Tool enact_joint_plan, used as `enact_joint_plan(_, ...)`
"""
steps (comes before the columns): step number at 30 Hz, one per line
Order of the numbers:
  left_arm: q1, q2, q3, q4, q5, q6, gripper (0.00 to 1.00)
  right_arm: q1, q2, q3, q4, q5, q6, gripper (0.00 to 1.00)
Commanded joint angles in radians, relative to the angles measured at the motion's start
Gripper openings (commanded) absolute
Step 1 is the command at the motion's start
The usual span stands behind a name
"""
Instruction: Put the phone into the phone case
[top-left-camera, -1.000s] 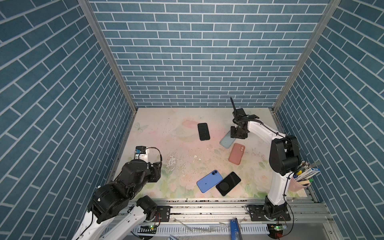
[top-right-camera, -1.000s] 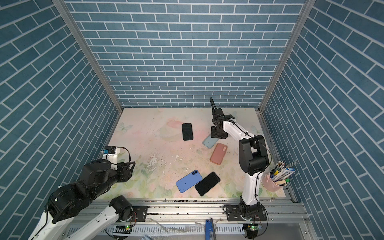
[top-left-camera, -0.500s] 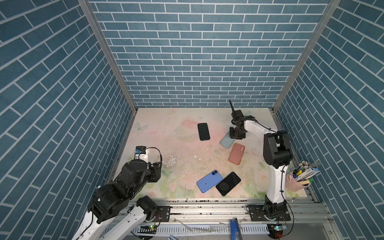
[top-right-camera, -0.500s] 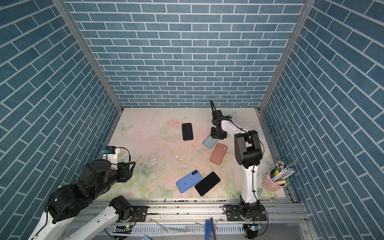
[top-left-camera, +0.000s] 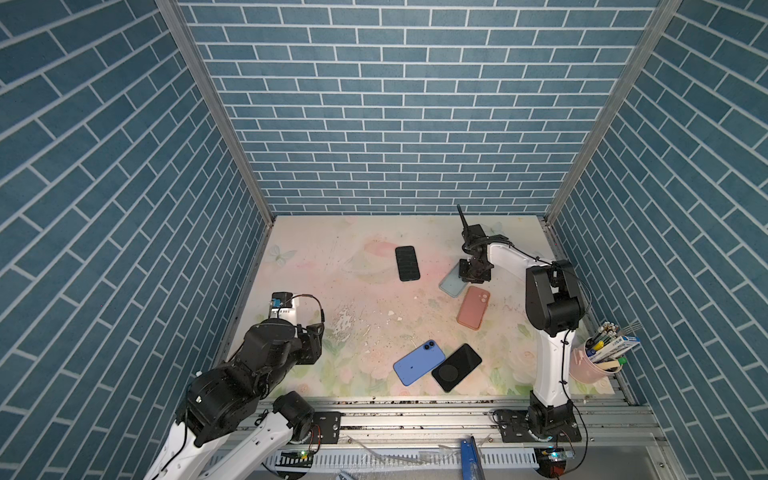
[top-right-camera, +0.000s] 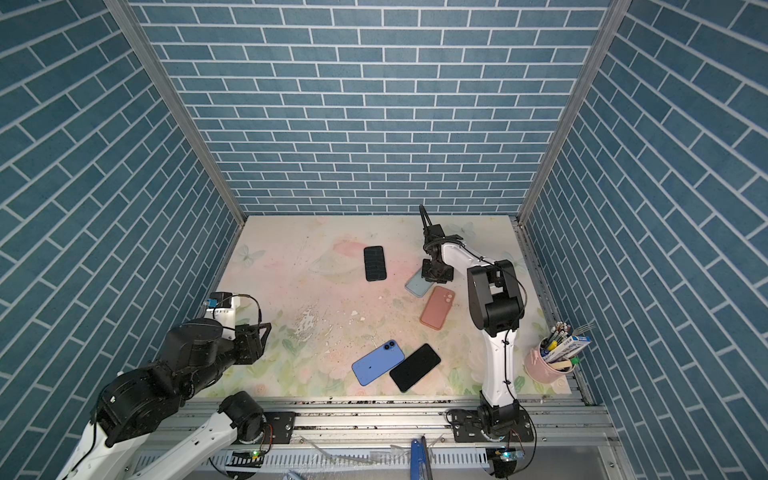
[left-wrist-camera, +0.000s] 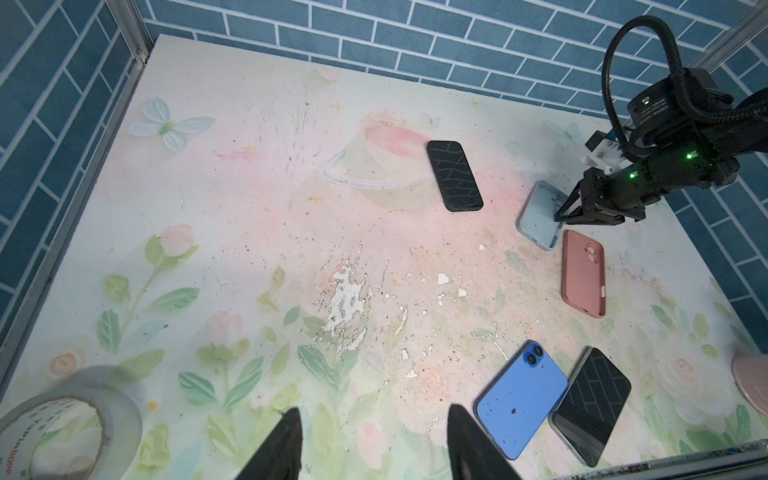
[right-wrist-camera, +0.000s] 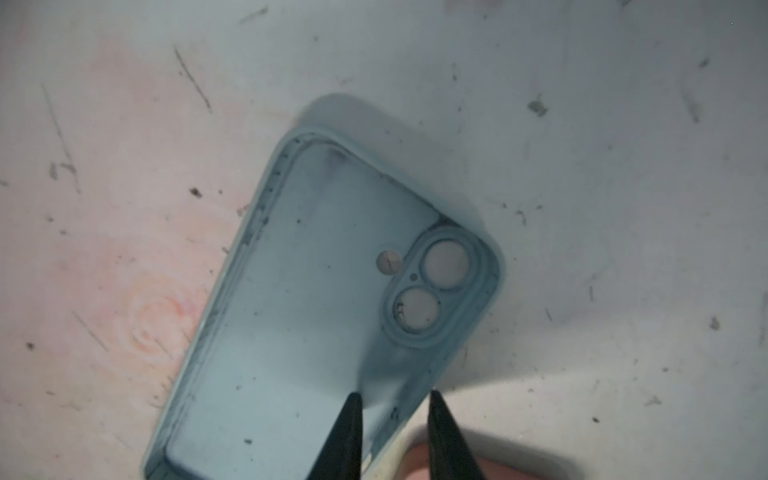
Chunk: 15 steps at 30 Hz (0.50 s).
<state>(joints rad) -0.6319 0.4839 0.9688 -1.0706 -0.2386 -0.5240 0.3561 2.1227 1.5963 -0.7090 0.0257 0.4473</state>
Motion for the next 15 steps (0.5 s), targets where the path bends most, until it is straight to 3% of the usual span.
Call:
enact_joint_plan(1, 0.006, -0.011, -0.010, 0.012, 0.002, 0.000, 0.58, 0.011, 0.021, 0.005, -0.006, -0.013, 0.002, 0.06)
enact_joint_plan(3, 0.006, -0.012, -0.010, 0.012, 0.002, -0.001, 0.57, 0.014, 0.015, 0.017, -0.020, -0.042, 0.001, 0.00)
enact_joint_plan(8, 0.007, -0.014, -0.010, 0.011, 0.000, -0.001, 0.58, 0.064, -0.101, 0.001, -0.012, -0.106, -0.031, 0.00)
enact_joint_plan(15, 0.007, -0.013, -0.012, 0.015, 0.001, -0.002, 0.58, 0.280, -0.134, 0.066, -0.104, -0.232, -0.364, 0.00)
